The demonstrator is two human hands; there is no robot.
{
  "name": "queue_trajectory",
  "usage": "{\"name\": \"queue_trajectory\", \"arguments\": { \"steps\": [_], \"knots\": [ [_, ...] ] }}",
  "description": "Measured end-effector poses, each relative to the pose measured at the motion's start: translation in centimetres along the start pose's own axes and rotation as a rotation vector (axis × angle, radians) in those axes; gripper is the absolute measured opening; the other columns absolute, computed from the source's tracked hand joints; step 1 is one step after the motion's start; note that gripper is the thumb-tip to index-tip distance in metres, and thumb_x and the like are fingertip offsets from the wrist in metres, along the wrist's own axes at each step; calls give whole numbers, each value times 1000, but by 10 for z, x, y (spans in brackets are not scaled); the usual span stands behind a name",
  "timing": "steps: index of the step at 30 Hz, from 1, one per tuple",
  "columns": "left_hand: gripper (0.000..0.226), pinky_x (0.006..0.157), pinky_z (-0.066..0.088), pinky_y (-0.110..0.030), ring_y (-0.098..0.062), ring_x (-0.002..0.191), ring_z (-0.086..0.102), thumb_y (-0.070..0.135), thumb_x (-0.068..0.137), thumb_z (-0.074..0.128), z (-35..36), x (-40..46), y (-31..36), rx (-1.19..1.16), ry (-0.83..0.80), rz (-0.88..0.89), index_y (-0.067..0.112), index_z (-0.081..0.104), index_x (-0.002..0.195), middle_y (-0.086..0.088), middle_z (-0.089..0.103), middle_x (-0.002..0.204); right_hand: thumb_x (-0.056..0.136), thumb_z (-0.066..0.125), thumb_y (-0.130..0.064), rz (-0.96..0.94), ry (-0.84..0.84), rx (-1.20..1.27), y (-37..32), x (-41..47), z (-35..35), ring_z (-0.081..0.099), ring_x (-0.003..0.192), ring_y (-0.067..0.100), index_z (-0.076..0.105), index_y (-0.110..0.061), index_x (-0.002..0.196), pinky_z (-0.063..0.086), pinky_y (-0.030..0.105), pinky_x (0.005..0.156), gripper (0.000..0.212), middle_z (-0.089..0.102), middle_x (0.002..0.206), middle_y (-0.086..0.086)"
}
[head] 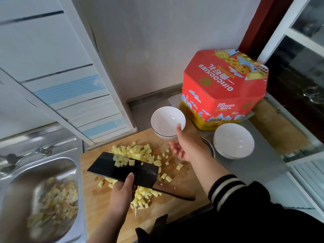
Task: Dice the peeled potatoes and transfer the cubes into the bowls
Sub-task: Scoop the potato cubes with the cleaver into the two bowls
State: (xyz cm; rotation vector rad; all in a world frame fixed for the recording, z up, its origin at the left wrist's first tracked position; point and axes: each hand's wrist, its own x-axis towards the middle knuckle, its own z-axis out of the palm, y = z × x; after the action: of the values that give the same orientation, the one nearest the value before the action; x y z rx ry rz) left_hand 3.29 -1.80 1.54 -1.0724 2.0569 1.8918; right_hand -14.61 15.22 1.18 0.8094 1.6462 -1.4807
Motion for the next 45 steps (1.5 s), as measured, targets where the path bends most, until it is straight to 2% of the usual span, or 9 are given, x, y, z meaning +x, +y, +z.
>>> {"name": "queue_trajectory", "arguments": {
  "steps": [7, 12, 15, 20, 29, 34, 38, 40, 45],
  "knots": [
    [49, 58, 22, -34, -18, 53, 26, 32, 102, 45, 14, 3, -5, 29, -24, -5, 12, 40, 58, -3, 32, 53, 92, 29, -72, -14, 395, 636, 54, -5, -84, 46, 53, 12, 52, -12, 89, 32, 22, 48, 65, 57, 69, 4],
    [47, 60, 21, -37, -20, 56, 25, 34, 102, 45, 18, 3, -9, 53, -32, 4, 12, 40, 60, -5, 31, 55, 99, 25, -11, 5, 465, 682, 48, 6, -106, 37, 50, 14, 45, -6, 77, 24, 21, 48, 30, 46, 63, 6],
    [47, 60, 21, -37, -20, 57, 24, 34, 102, 45, 16, 2, -11, 76, -24, 27, 13, 38, 60, -7, 30, 58, 97, 23, -8, -110, 470, 722, 53, -3, -103, 35, 49, 13, 45, -6, 77, 23, 20, 43, 30, 46, 63, 6],
    [50, 59, 21, -36, -19, 55, 23, 33, 102, 45, 13, -1, -13, 84, -12, 35, 12, 36, 58, -9, 30, 58, 96, 35, -11, -330, 467, 399, 77, -25, -81, 45, 49, 14, 49, -7, 112, 37, 25, 44, 22, 57, 66, 8],
    [43, 57, 24, -33, -16, 53, 27, 30, 104, 41, 10, -13, -16, 50, -30, 36, 11, 37, 66, -2, 32, 55, 96, 39, -16, -254, 339, 225, 99, -14, -45, 49, 47, 15, 57, 1, 111, 42, 24, 44, 29, 61, 67, 10],
    [46, 59, 22, -35, -16, 52, 26, 32, 103, 42, 12, -17, -21, 34, -23, 12, 12, 37, 63, 0, 33, 52, 99, 35, -57, -180, 202, 40, 94, -41, -48, 54, 51, 16, 57, -12, 93, 43, 25, 46, 50, 70, 76, 10],
    [44, 59, 25, -34, -16, 53, 29, 32, 104, 42, 14, -22, -22, 8, -32, 8, 13, 40, 64, 1, 35, 53, 88, 41, -70, -583, 147, -894, 117, -85, -19, 59, 98, 14, 57, -20, 115, 48, 31, 81, 59, 63, 108, -1],
    [43, 57, 29, -32, -12, 50, 33, 32, 104, 43, 16, -24, -22, -29, -49, -3, 13, 45, 65, 3, 39, 53, 83, 49, -72, -660, 23, -1073, 124, -95, 1, 53, 114, 15, 31, -26, 144, 44, 31, 90, 79, 55, 126, -7],
    [54, 54, 36, -26, -14, 50, 46, 46, 103, 34, 3, -34, -10, 7, -236, -36, 8, 54, 70, -3, 52, 59, 95, 45, -58, -976, 66, -1236, 133, -90, 6, 58, 84, 7, 25, -42, 149, 38, 17, 58, 60, 61, 95, -13]
  ]
}}
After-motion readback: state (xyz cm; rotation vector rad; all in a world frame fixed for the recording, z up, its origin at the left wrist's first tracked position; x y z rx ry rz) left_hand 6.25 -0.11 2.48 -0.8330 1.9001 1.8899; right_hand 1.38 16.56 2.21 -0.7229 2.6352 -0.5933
